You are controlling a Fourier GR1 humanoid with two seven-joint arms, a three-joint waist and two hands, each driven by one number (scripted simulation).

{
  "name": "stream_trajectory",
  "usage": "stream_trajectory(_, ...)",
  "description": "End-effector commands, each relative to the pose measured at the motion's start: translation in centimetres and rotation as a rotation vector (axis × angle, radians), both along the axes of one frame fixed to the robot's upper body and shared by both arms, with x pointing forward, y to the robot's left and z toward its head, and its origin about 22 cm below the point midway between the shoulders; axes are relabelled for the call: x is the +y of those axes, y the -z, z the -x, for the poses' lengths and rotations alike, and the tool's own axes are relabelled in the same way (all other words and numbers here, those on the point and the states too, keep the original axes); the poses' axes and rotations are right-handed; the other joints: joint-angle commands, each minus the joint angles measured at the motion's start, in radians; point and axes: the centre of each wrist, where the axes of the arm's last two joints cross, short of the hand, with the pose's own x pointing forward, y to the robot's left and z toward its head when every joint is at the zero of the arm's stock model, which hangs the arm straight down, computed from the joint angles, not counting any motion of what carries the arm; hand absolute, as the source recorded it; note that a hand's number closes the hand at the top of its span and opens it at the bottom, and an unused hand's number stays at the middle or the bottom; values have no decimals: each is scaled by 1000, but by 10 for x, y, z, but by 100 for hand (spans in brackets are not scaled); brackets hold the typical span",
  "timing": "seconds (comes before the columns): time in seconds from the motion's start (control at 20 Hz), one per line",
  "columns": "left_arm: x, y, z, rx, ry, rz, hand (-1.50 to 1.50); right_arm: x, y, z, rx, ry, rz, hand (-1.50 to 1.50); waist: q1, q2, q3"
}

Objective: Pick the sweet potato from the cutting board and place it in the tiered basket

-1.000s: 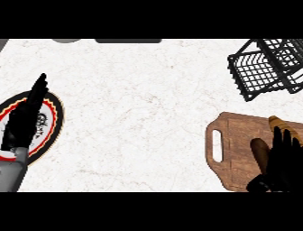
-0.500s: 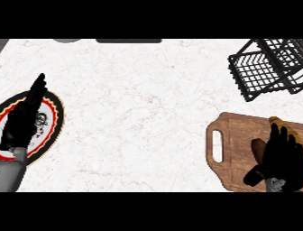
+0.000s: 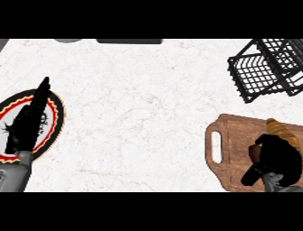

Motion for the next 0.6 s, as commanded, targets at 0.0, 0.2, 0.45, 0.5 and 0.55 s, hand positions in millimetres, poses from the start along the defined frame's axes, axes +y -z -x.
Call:
stream_trajectory(0.0, 3, -1, -10, 8, -5, 2, 0, -7, 21, -13, 168, -39, 142, 150, 4, 16, 15)
stream_trajectory(0.2, 6, 1, 3, 4, -6, 1, 0, 15, 12, -13, 84, -16, 60, 150, -2, 10, 15)
stream_trajectory(0.45, 9, 5, 13, -3, -5, -3, 0, 41, 0, 7, -23, 23, -39, 150, -3, 9, 15)
stream_trajectory(0.5, -1, 11, 9, 4, -12, 21, 0, 21, -8, 16, -52, 20, -33, 150, -9, 9, 15)
stream_trajectory(0.55, -9, 7, 1, -6, -20, 21, 0, 33, -25, 0, -93, 16, -40, 150, -7, 9, 15)
